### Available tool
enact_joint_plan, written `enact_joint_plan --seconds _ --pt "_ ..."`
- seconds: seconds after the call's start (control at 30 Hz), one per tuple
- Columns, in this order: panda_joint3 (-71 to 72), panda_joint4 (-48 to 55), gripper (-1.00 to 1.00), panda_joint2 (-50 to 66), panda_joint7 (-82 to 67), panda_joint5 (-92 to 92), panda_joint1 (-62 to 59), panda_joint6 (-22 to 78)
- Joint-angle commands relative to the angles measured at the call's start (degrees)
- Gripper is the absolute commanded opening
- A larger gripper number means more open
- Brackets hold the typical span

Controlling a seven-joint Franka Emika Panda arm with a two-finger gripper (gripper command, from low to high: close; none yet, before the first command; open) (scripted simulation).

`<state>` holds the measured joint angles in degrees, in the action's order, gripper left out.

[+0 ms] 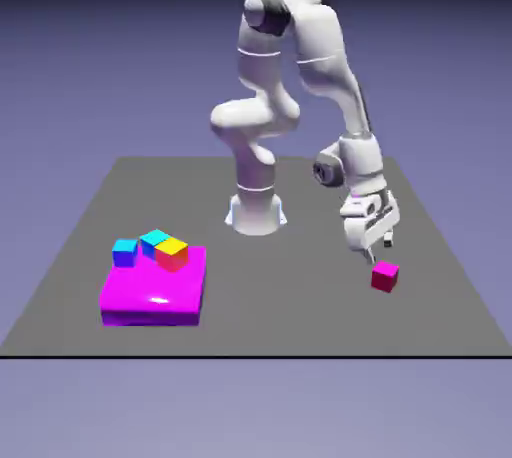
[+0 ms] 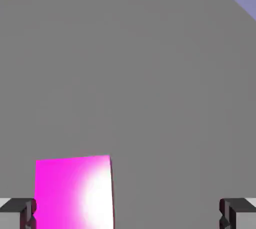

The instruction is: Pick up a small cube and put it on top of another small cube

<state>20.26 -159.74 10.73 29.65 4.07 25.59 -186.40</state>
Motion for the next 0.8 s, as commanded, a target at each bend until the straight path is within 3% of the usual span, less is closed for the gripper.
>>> enact_joint_plan --seconds 0.0,0.23,0.27,0.6,0.77 --pt "-1.1 0.9 0.0 2.1 -0.4 0.3 1.2 -1.3" --pt "-8.6 6.5 0.0 15.6 -2.9 2.6 9.3 -9.4" --pt "-8.6 6.5 -1.0 15.6 -2.9 2.6 9.3 -9.4" --pt "0.0 0.0 -1.0 0.0 0.0 0.0 0.0 0.0" --pt "-10.4 -2.0 -1.0 -9.6 0.3 -3.5 -9.7 7.3"
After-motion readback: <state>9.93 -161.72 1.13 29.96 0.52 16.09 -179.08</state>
